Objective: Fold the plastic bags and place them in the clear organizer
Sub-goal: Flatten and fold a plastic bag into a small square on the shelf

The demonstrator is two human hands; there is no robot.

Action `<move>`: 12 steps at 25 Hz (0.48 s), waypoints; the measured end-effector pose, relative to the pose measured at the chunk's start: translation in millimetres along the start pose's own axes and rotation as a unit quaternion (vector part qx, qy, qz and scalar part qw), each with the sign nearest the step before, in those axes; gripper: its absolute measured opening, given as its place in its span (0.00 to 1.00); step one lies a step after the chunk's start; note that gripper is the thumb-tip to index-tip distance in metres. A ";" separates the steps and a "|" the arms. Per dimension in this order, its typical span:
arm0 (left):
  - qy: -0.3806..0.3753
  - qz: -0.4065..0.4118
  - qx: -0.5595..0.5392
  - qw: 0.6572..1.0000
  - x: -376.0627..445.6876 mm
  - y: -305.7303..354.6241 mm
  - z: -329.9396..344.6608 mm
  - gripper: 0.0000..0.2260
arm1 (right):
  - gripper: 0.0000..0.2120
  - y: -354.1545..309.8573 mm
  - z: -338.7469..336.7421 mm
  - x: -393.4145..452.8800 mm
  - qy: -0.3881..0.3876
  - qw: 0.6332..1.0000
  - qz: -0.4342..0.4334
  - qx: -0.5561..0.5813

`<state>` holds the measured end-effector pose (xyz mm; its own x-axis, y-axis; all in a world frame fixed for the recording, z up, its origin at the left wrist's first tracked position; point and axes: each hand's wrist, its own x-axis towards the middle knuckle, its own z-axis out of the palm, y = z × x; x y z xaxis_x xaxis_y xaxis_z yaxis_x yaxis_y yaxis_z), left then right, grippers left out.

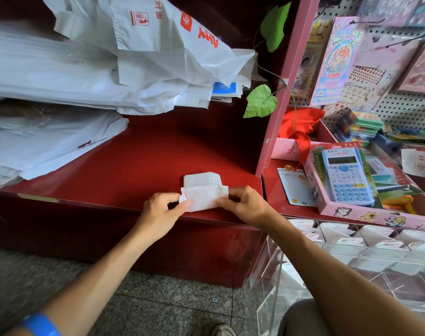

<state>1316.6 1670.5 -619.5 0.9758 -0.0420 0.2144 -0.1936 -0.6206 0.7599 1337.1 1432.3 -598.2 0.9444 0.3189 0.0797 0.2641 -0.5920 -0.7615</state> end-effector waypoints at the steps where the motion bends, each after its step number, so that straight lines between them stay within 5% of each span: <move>1: 0.010 -0.019 -0.018 1.000 0.1 2.1 0.4 0.18 | 0.10 0.6 1.0 0.7 0.015 1.000 0.015 0.007; 4: 0.031 -0.080 -0.045 0.995 -1.4 14.2 0.3 0.18 | 0.06 -4.0 4.6 5.3 0.051 0.998 0.047 0.005; 7: 0.029 -0.091 -0.018 0.995 -0.8 21.1 1.7 0.22 | 0.17 -7.1 7.3 10.9 0.063 0.994 0.087 -0.019; 12: 0.017 -0.060 0.037 0.997 2.0 21.4 5.9 0.06 | 0.24 -4.3 10.5 8.6 0.059 0.987 0.020 -0.151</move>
<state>1315.0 1652.5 -606.4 0.9873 0.0622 0.1461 -0.0661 -0.6755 0.7344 1342.0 1445.4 -601.0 0.9666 0.2139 0.1410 0.2562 -0.8014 -0.5405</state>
